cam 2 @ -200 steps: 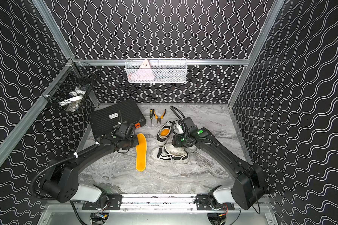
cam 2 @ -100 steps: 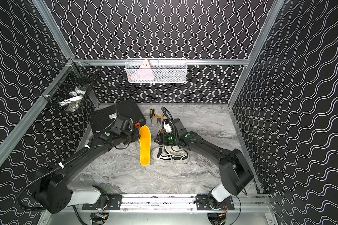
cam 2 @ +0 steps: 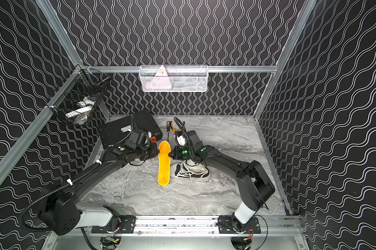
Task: Insert the insole into the shoe
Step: Pick up the insole from the center of the board.
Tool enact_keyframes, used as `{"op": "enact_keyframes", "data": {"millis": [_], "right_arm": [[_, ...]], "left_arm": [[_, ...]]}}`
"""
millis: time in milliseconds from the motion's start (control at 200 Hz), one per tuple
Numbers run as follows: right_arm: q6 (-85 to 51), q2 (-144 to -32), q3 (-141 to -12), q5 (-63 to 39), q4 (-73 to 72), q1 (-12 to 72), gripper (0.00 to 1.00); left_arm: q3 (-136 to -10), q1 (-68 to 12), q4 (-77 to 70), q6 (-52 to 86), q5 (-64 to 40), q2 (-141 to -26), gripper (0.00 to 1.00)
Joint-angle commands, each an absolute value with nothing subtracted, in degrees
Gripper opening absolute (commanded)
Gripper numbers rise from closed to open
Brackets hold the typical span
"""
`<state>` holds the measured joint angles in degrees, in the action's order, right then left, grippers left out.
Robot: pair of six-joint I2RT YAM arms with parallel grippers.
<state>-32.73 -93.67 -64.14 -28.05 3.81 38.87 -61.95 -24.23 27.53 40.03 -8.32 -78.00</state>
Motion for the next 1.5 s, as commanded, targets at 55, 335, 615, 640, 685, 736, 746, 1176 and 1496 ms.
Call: {"op": "enact_keyframes", "data": {"millis": [55, 335, 615, 640, 685, 736, 746, 1176, 1496], "right_arm": [[-18.27, -90.03, -67.22, -31.02, 13.4, 37.42, 0.03], [-1.06, -89.52, -72.39, -37.59, 31.73, 34.72, 0.07], [4.18, -88.85, -73.91, -42.02, 34.76, 34.28, 0.08], [4.49, -88.85, -74.0, -42.33, 34.95, 34.21, 0.08], [4.79, -88.77, -74.15, -42.45, 35.15, 34.16, 0.08], [5.33, -88.69, -74.27, -42.93, 35.45, 34.01, 0.08], [5.44, -88.68, -74.27, -43.08, 35.56, 34.01, 0.08], [7.72, -86.97, -74.83, -44.0, 38.39, 33.76, 0.09], [8.59, -88.4, -77.01, -44.53, 38.36, 33.75, 0.1]], "left_arm": [[-69.01, -23.92, 34.81, 21.43, -13.83, -81.35, 0.5], [-83.68, -22.95, 50.07, -10.77, -26.31, -85.82, 0.62], [-85.51, -22.24, 54.64, -20.98, -36.52, -88.23, 0.6], [-85.65, -22.16, 54.62, -21.08, -36.63, -88.39, 0.6], [-85.58, -21.98, 54.45, -21.37, -37.27, -88.49, 0.6], [-85.68, -21.84, 54.52, -21.34, -36.72, -88.46, 0.6], [-85.63, -21.81, 54.21, -21.13, -36.32, -88.43, 0.6], [-85.47, -18.11, 51.56, -19.68, -40.97, -88.03, 0.61], [-87.21, -18.13, 53.2, -21.2, -45.92, -90.3, 0.59]]}}
